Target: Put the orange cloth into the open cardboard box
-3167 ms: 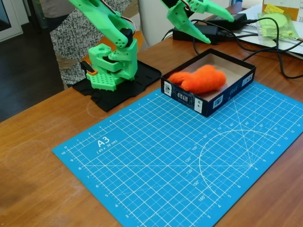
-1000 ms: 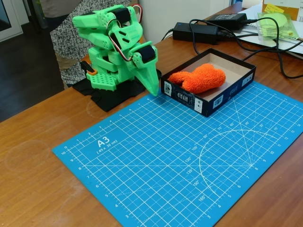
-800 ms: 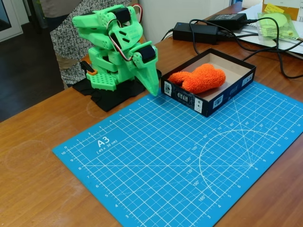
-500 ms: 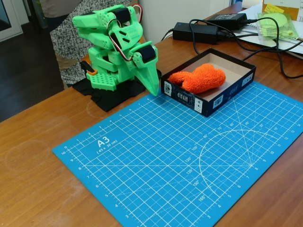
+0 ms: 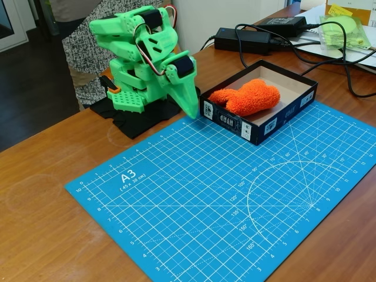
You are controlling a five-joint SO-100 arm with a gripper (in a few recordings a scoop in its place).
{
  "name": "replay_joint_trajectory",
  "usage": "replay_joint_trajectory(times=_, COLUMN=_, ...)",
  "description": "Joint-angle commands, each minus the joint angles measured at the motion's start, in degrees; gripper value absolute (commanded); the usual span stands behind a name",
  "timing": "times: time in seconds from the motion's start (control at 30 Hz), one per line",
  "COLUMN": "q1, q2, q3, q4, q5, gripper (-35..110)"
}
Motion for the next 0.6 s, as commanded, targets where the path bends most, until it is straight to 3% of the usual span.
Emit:
replay_joint_trajectory(times=0.0, q1=0.62, q2=0.70, q3=0.35, q4=0.26, q5=0.09, gripper=0)
replay_joint_trajectory(times=0.57, q1=1.41, q2=0.70, q3=0.35, q4=0.26, q5=0.62, gripper=0)
